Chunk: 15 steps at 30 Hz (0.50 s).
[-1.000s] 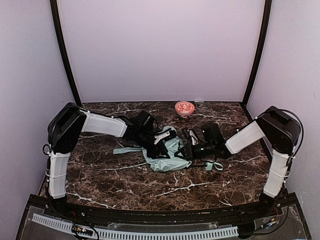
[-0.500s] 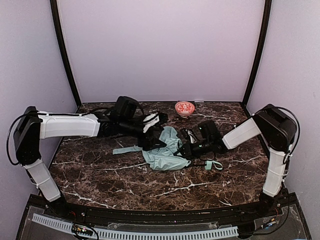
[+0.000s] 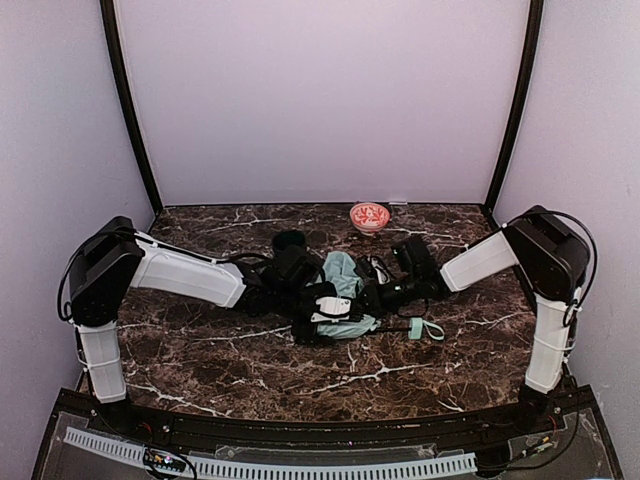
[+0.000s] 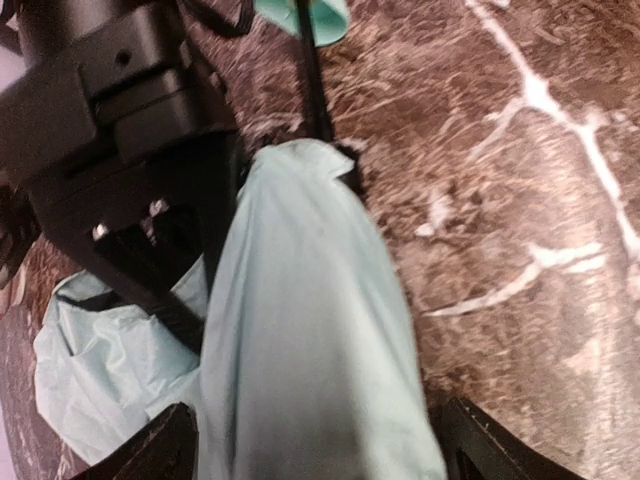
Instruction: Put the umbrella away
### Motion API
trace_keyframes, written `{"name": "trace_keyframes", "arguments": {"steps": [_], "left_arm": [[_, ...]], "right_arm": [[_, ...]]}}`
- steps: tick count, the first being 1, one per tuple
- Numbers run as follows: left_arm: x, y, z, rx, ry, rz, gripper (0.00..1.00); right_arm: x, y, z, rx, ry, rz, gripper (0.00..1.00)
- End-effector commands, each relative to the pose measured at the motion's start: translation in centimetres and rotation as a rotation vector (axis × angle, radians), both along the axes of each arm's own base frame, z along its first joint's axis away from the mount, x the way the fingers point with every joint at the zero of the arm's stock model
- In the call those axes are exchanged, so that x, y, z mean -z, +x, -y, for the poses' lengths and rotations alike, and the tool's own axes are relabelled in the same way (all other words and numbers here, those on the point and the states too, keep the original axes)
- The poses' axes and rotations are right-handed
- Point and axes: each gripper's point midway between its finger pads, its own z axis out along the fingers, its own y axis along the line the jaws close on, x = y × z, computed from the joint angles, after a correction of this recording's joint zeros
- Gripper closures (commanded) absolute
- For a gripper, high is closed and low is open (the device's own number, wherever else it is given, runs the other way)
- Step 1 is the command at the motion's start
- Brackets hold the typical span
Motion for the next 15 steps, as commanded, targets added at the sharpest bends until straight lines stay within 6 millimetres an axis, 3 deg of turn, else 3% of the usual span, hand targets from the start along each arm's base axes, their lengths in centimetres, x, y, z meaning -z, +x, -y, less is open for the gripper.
{"name": "trace_keyframes", "arguments": {"steps": [1,4,7,9,11,15], "left_arm": [[1.8,1.9,-1.9,-0.079,0.081,0.072,0.13],[2.9,1.2,-2.8,-0.086,0.129,0.034,0.14],[5.6,0.7,-4.1,-0.075,0.217,-0.002,0.18],[7.2,0.4,-4.7,-0.089,0.275,-0.051,0.29],[8.0,-0.4,-5.2,-0.102,0.313,-0.138,0.5],[7.8,-2.4,-5.1,-0.079,0.31,-0.268,0.66]], "right_arm": [[6.8,-2.1,3.7,0.039,-0.238,-0.127,1.0],[6.7,-1.9,3.9,0.029,-0.253,-0.116,1.0],[6.3,-1.6,3.6,0.014,-0.248,-0.104,1.0],[5.7,-1.3,3.4,0.011,-0.247,-0.09,1.0],[4.9,-1.0,3.3,0.007,-0.243,-0.067,1.0],[1.3,0.4,3.0,0.012,-0.183,-0.01,0.93]]}}
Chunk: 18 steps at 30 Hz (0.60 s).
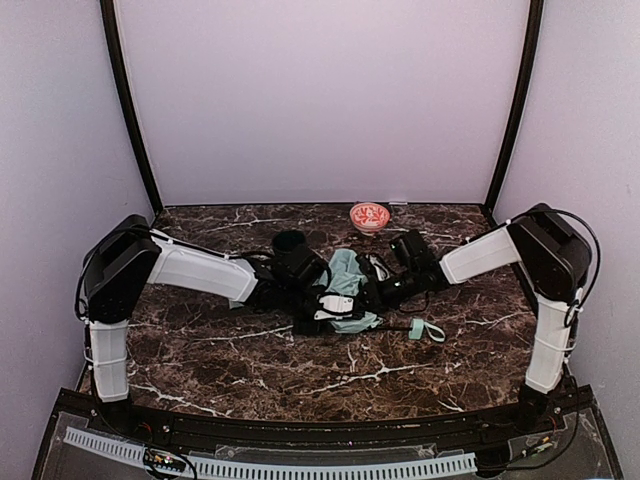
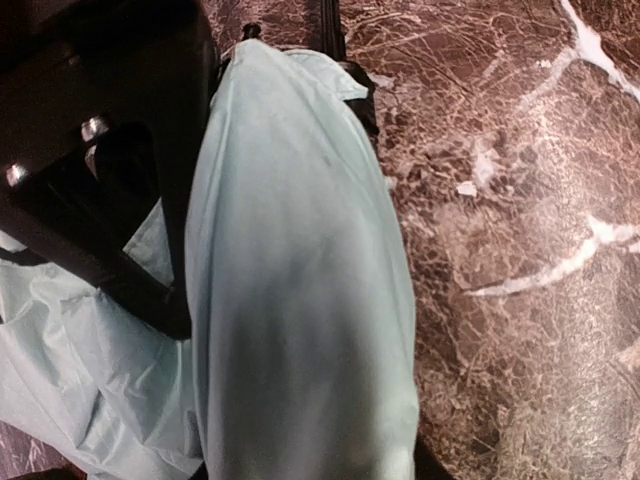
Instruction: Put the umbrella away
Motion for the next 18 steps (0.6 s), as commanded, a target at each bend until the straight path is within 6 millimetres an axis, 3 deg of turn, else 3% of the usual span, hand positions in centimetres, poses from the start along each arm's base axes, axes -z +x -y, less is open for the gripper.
{"name": "trace_keyframes", "arguments": {"steps": [1,7,11,14,18], "left_arm": [[5.0,-4.5,-4.3,-0.019,0.198,-0.276,0.69],[3.8,-7.2,-4.4,-0.032,0.145,-0.53,0.82],[3.0,-7.3,-4.0,-0.074,0.054,-0.692,0.89],[3.0,-7.0,-3.6,-0.096,0.019,-0.775,0.9],[3.5,-7.0,-3.5,-0.125,0.028,-0.876,0.9]], "right_arm": [[0.6,0.6,3.1,0.061,-0.124,-0.008,0.89],[-5.6,3.3,6.0,0.109,-0.133,0.161,0.67],[-9.1,3.2,7.2,0.095,-0.148,0.322,0.61],[-12.9,1.0,6.2,0.014,-0.089,0.503,0.58],[-14.7,-4.5,3.3,-0.222,-0.097,0.818,0.56]]}}
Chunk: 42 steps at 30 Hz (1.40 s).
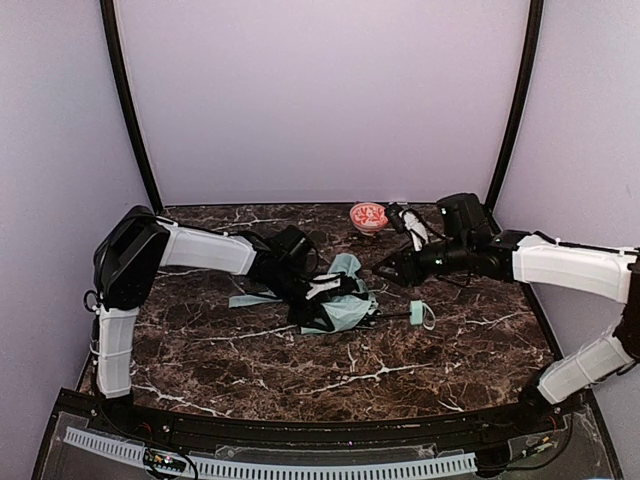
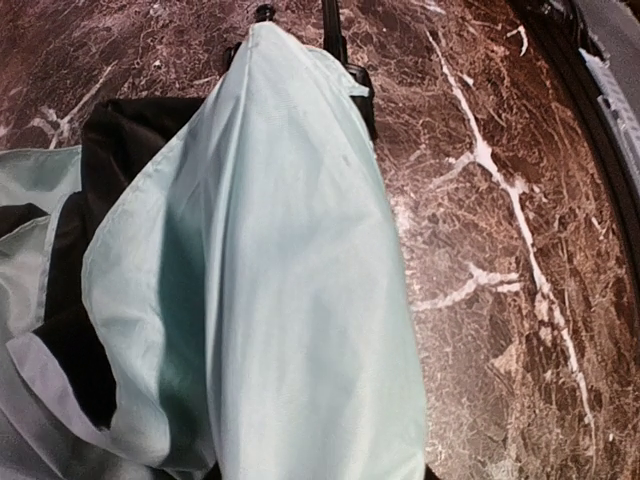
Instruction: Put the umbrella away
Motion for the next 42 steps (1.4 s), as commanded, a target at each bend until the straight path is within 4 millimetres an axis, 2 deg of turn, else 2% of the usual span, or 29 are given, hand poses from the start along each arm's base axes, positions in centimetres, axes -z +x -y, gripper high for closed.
{"name": "trace_keyframes", "arguments": {"steps": [1,3,5,9,14,16,18,23,26,27,29,31,32,34,37,38,39,42], "left_arm": [[4.9,-5.3,-3.3,-0.027,0.199,-0.366,0.9],[5.3,-5.4,-3.4,-0.033,0.224,-0.391,0.9],[5.6,-5.4,-3.5,-0.039,0.24,-0.403,0.91],[5.7,-5.7,-3.9,-0.025,0.259,-0.416,0.91],[5.7,-5.8,-3.9,-0.016,0.266,-0.431,0.91],[5.6,-5.8,-3.9,-0.014,0.266,-0.441,0.91],[5.6,-5.8,-4.1,-0.015,0.268,-0.447,0.91],[5.2,-6.3,-4.0,-0.002,0.252,-0.506,0.91],[5.1,-6.3,-3.8,0.001,0.244,-0.533,0.92],[5.1,-6.3,-3.8,0.0,0.243,-0.538,0.92],[5.0,-6.0,-3.5,-0.008,0.236,-0.543,0.91],[4.7,-5.1,-3.2,-0.048,0.221,-0.545,0.78],[4.3,-4.3,-2.9,-0.076,0.204,-0.545,0.68],[2.1,-2.1,-2.2,-0.135,0.131,-0.503,0.49],[-2.5,1.8,-1.6,-0.235,-0.062,-0.354,0.3],[-3.9,2.3,-1.9,-0.247,-0.126,-0.308,0.22],[-5.5,2.8,-2.0,-0.253,-0.192,-0.238,0.17],[-7.2,3.3,-3.5,-0.288,-0.294,-0.02,0.13]], "right_arm": [[-0.5,-5.8,-3.1,-0.271,-0.11,0.353,0.54],[0.0,-7.5,-4.4,-0.352,-0.148,0.468,0.5],[1.1,-8.0,-5.1,-0.391,-0.219,0.533,0.47],[2.9,-7.0,-6.1,-0.439,-0.354,0.579,0.4],[6.1,-6.3,-7.0,-0.527,-0.516,0.66,0.33],[7.4,-6.0,-7.2,-0.555,-0.569,0.668,0.32],[9.4,-5.7,-7.2,-0.58,-0.638,0.66,0.32],[11.7,-4.7,-7.2,-0.571,-0.74,0.692,0.32],[13.0,-5.1,-7.3,-0.598,-0.766,0.666,0.38],[13.3,-5.5,-7.4,-0.611,-0.76,0.65,0.47],[13.7,-6.3,-7.6,-0.621,-0.733,0.607,0.73],[13.8,-7.3,-7.6,-0.631,-0.699,0.556,0.86],[14.0,-7.9,-7.4,-0.633,-0.684,0.524,0.89],[14.5,-9.0,-7.0,-0.634,-0.655,0.454,0.93],[15.4,-10.7,-6.1,-0.628,-0.616,0.35,0.96],[15.7,-11.1,-6.0,-0.623,-0.6,0.315,0.96],[16.1,-11.6,-5.8,-0.62,-0.59,0.278,0.97],[17.2,-12.7,-5.2,-0.621,-0.569,0.154,0.97]]}}
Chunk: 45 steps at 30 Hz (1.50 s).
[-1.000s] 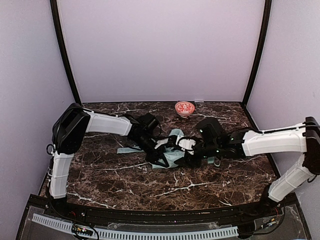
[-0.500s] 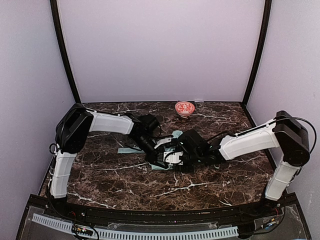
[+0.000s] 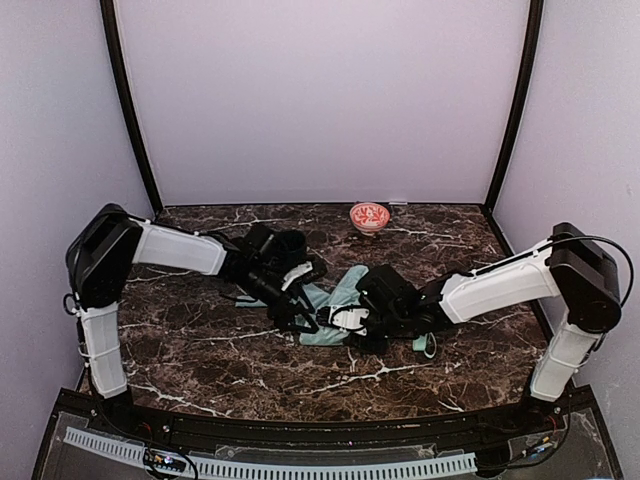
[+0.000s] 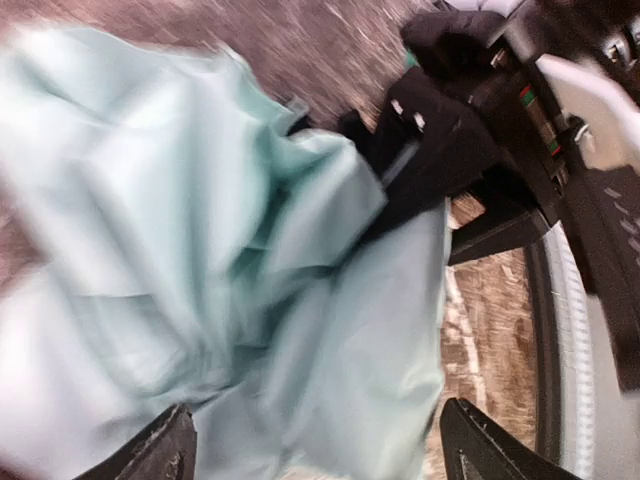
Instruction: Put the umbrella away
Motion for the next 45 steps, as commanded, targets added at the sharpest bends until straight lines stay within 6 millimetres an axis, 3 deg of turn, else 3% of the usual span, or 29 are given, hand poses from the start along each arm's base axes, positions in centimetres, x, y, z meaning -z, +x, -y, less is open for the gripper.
{"name": "trace_keyframes", "arguments": {"steps": [1,6,11,13,16,22,24,28,30,32,36,39,42,45], "left_arm": [[-5.2,3.7,-1.2,-0.167,-0.154,0.355,0.13],[-6.4,2.1,-3.1,-0.123,-0.169,0.539,0.2],[-6.5,-0.7,-3.4,0.035,-0.133,0.72,0.3],[-5.8,-2.5,-3.1,0.138,-0.125,0.788,0.31],[-4.0,-4.4,-2.2,0.266,-0.082,0.914,0.21],[-0.3,-1.5,-1.3,0.287,0.083,1.089,0.15],[2.5,-1.1,-1.5,0.346,0.208,1.071,0.14],[3.6,0.3,-1.6,0.292,0.305,1.121,0.16],[4.3,-0.1,-2.1,0.308,0.319,1.094,0.26],[5.5,-0.8,-2.9,0.334,0.363,1.032,0.43],[6.3,-2.5,-4.3,0.363,0.433,0.872,0.68],[6.3,-4.2,-4.4,0.382,0.415,0.764,0.8],[6.3,-5.2,-4.0,0.372,0.397,0.661,0.9],[6.4,-6.2,-3.4,0.377,0.376,0.543,0.92]], "right_arm": [[3.6,-4.7,2.2,0.045,-0.058,-0.318,0.97],[3.4,-5.1,1.8,0.064,-0.032,-0.493,0.98],[3.5,-4.2,2.0,0.126,-0.031,-0.692,0.97],[3.8,-4.3,2.3,0.137,-0.041,-0.781,0.96],[4.1,-4.9,2.3,0.132,-0.052,-0.895,0.95],[5.4,-6.0,2.3,0.114,-0.095,-1.018,0.95],[5.7,-6.0,2.2,0.109,-0.101,-1.027,0.95],[5.4,-5.8,2.0,0.085,-0.099,-1.023,0.95],[5.3,-5.2,1.9,0.085,-0.098,-1.011,0.94],[5.1,-4.2,1.7,0.102,-0.087,-0.992,0.9],[3.6,-0.7,1.4,0.174,-0.016,-0.908,0.72],[0.9,2.3,0.9,0.212,0.084,-0.811,0.54],[-2.8,4.5,0.9,0.229,0.19,-0.699,0.46],[-5.5,5.5,1.9,0.25,0.251,-0.607,0.41]]}}
